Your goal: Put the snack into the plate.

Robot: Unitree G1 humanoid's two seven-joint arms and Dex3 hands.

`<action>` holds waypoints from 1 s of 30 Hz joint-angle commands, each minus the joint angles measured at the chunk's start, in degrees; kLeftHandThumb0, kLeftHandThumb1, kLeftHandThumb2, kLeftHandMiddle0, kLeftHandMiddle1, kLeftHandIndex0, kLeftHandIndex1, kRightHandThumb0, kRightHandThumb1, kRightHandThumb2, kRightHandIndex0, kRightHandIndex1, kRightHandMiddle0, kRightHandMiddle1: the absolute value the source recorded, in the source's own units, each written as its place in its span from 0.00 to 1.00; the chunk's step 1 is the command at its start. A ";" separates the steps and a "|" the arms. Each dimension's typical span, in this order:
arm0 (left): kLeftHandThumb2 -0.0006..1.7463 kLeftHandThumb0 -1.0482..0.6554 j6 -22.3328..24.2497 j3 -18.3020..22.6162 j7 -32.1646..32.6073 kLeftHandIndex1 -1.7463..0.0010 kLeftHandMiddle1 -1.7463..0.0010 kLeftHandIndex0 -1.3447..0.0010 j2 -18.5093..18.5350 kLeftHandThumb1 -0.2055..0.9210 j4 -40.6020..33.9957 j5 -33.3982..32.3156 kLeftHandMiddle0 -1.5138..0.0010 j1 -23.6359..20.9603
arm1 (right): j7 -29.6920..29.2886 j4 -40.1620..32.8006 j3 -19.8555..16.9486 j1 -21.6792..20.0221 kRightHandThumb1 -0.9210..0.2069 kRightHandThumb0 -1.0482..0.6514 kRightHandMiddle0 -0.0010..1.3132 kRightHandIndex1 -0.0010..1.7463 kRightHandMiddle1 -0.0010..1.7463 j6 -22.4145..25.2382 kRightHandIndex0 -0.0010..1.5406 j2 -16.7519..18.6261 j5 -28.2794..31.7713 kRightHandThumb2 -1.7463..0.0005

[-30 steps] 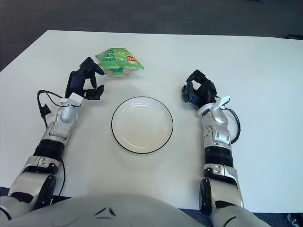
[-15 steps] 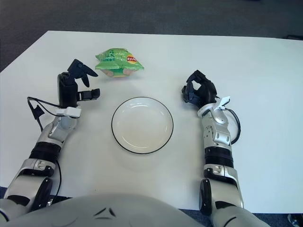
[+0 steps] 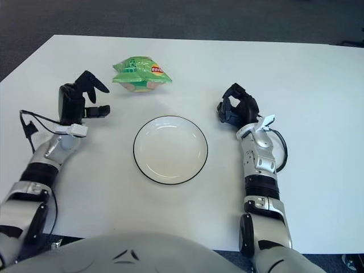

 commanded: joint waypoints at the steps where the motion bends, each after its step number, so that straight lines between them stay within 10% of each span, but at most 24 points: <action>1: 0.80 0.32 -0.94 -1.98 -3.83 0.00 0.00 0.50 3.70 0.40 8.24 -1.16 0.11 -6.84 | -0.16 2.49 0.59 1.94 0.47 0.35 0.42 1.00 1.00 0.98 0.82 1.34 -0.69 0.30; 30: 0.62 0.37 10.34 -16.86 -7.17 0.00 0.00 0.65 7.86 0.62 31.20 3.18 0.30 -23.06 | -1.46 1.69 1.11 2.19 0.46 0.35 0.42 1.00 1.00 1.49 0.82 1.81 -1.52 0.30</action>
